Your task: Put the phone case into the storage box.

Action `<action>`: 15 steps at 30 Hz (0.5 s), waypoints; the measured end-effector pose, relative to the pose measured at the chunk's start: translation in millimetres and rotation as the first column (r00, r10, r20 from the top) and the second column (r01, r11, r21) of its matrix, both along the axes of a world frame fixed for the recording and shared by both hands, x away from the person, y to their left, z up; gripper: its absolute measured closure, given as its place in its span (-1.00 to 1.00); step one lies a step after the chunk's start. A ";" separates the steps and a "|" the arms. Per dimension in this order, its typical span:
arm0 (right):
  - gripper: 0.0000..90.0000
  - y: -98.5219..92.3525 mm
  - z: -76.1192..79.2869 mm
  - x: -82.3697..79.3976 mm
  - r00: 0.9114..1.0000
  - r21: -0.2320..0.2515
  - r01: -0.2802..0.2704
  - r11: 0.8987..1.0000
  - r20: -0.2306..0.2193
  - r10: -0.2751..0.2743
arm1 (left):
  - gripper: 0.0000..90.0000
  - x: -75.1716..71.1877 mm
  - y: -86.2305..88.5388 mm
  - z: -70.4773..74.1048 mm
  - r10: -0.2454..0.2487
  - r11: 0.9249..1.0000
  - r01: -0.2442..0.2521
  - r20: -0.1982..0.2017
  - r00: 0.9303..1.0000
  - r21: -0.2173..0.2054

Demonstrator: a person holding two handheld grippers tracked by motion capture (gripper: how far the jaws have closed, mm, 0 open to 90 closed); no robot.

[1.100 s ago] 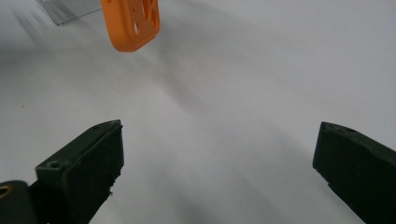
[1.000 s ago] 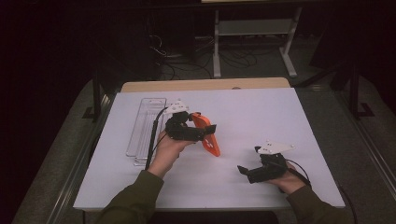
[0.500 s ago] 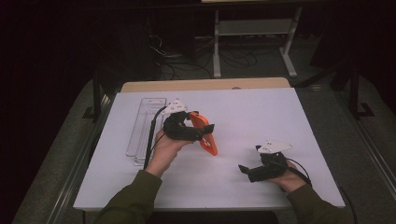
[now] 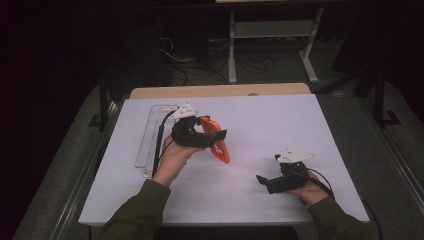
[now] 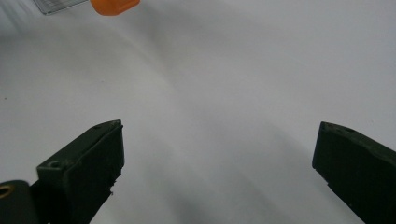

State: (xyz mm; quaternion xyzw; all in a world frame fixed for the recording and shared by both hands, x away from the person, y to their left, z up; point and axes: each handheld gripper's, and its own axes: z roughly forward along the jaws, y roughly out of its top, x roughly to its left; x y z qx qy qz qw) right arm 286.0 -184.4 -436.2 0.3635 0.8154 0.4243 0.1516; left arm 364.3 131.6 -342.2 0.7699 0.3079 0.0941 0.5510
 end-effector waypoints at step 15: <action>-0.97 0.3 0.0 -0.5 1.000 -0.002 0.000 1.000 -0.009 0.000 | -0.68 11.8 5.5 18.3 0.003 1.000 -0.003 0.031 1.000 0.013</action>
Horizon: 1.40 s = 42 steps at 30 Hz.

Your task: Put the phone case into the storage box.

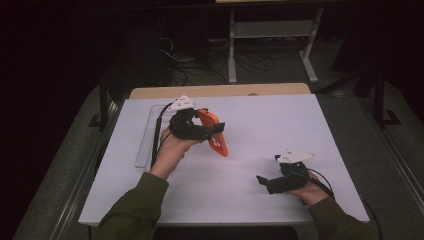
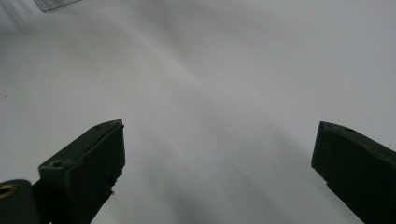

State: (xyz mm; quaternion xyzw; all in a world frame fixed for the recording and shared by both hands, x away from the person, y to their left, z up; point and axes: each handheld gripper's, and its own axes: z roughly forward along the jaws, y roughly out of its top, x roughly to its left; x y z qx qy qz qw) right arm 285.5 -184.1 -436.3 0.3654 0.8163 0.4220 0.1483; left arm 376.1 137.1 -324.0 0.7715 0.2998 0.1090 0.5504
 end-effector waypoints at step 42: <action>-0.97 -0.4 0.3 -0.3 1.000 -0.007 -0.001 1.000 -0.002 0.001 | -0.68 43.2 31.8 39.2 0.141 0.989 -0.144 0.080 0.987 0.032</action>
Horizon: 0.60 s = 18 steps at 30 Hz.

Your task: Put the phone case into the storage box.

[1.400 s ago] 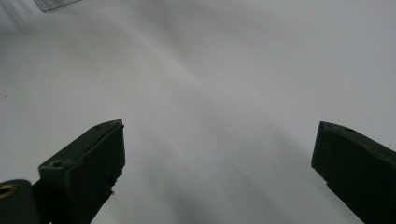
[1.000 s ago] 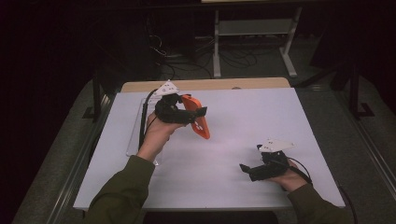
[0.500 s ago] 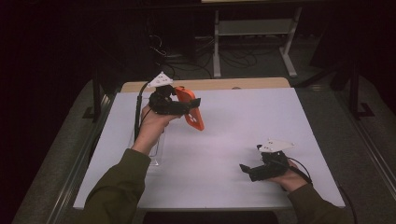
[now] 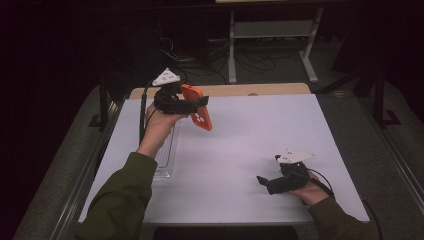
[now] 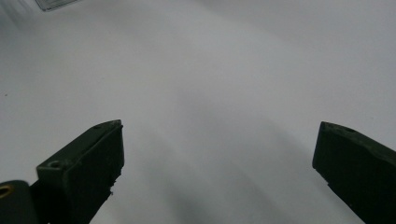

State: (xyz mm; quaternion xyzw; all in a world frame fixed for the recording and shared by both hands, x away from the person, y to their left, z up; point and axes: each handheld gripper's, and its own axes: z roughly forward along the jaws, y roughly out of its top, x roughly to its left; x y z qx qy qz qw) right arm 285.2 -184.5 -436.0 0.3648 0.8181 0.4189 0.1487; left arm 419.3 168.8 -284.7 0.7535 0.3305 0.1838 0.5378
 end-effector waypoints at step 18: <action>-0.97 0.8 -0.7 0.6 1.000 -0.003 -0.004 1.000 0.004 0.004 | -0.68 13.8 24.5 8.0 0.112 0.993 -0.112 0.025 0.993 0.021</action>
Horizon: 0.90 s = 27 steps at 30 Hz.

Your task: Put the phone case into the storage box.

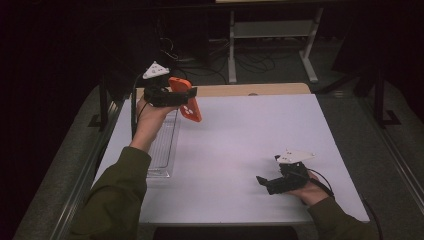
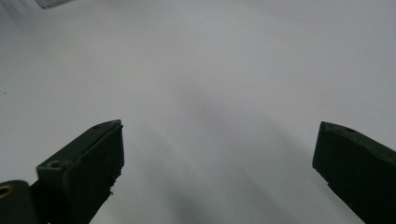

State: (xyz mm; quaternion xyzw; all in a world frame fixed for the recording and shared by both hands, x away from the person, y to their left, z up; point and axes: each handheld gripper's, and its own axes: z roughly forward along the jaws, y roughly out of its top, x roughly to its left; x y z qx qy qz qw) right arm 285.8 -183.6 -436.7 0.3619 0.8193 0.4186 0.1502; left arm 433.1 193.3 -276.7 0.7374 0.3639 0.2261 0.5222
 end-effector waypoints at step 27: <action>-0.97 -0.4 -0.4 0.5 1.000 -0.011 0.000 1.000 0.002 0.000 | -0.68 17.1 42.9 0.1 0.231 0.972 -0.232 0.035 0.972 0.046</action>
